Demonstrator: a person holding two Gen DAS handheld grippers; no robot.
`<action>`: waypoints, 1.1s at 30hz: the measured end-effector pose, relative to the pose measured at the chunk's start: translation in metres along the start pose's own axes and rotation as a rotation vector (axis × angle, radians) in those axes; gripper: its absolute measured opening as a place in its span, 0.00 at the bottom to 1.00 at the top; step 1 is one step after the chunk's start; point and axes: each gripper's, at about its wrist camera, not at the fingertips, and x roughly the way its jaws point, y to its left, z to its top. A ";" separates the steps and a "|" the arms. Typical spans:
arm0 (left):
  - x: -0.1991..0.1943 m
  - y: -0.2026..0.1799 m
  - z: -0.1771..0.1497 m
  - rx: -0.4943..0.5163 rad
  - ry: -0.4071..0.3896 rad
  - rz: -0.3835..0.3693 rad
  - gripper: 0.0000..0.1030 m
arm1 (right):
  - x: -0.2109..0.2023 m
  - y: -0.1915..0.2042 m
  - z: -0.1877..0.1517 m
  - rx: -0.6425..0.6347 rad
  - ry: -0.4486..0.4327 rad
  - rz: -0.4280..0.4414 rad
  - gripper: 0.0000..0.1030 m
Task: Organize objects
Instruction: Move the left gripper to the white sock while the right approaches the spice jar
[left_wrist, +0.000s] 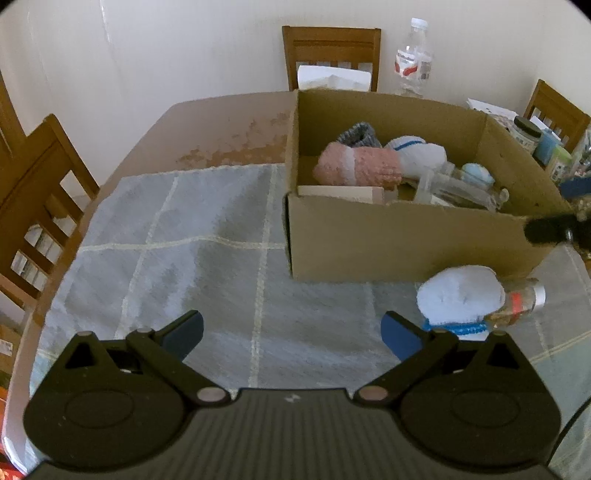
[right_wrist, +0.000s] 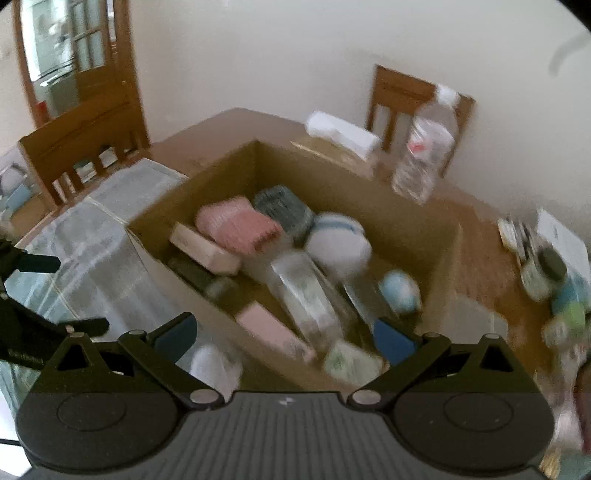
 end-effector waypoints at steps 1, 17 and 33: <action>0.000 -0.001 -0.001 0.000 0.002 -0.001 0.99 | 0.001 -0.003 -0.007 0.016 0.012 -0.010 1.00; 0.002 -0.001 -0.020 -0.053 0.053 -0.019 0.99 | 0.025 -0.010 -0.060 0.118 0.107 -0.153 1.00; 0.004 0.007 -0.023 -0.085 0.072 -0.006 0.99 | 0.054 0.029 -0.049 0.103 0.114 -0.089 1.00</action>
